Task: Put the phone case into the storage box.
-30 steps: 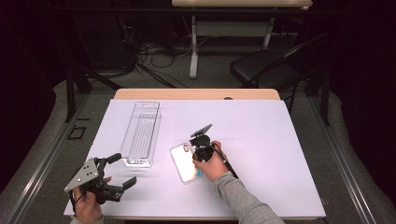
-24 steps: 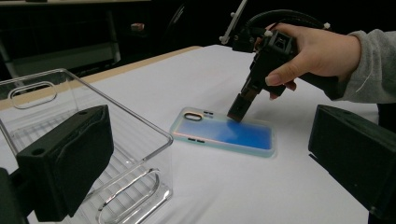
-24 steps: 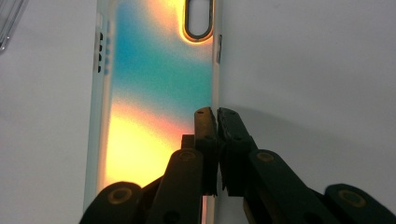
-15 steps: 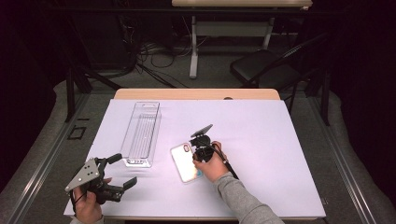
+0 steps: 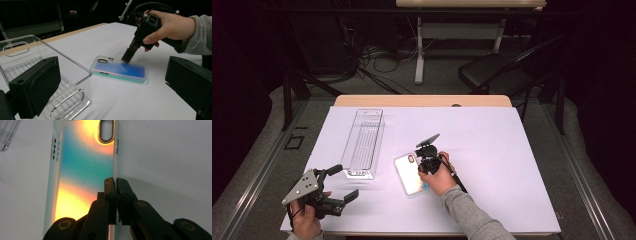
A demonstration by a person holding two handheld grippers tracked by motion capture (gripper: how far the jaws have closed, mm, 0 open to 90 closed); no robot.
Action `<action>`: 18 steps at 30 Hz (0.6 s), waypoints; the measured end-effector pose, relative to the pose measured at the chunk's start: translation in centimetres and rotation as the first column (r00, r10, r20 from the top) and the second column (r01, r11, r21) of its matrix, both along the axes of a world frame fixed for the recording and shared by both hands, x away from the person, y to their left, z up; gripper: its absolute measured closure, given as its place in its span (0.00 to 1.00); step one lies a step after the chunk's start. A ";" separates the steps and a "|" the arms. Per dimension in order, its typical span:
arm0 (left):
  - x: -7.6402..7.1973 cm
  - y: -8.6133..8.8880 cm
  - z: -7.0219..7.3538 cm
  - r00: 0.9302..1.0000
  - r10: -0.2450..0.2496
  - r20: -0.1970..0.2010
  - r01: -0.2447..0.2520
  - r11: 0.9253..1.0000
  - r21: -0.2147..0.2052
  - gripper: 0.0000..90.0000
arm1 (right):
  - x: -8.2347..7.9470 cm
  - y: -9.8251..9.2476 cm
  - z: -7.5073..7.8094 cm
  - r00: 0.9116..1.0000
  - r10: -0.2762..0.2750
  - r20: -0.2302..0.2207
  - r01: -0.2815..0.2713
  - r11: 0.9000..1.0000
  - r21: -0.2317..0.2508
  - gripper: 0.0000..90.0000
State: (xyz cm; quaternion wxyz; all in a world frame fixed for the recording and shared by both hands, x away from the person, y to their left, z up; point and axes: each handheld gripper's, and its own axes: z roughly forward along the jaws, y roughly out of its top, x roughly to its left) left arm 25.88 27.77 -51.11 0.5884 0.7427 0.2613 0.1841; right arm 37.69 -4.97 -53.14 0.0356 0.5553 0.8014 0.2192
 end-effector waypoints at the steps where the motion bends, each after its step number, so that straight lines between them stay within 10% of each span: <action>1: 0.0 0.0 0.0 1.000 0.000 -0.001 0.000 1.000 0.001 0.00 | 0.0 0.0 0.0 1.000 -0.002 0.000 0.002 1.000 0.001 0.97; 18: -0.1 -0.5 0.2 0.999 -0.038 -0.025 0.039 0.999 0.022 0.00 | -0.7 -0.2 0.9 0.998 0.007 0.058 -0.008 1.000 0.013 0.97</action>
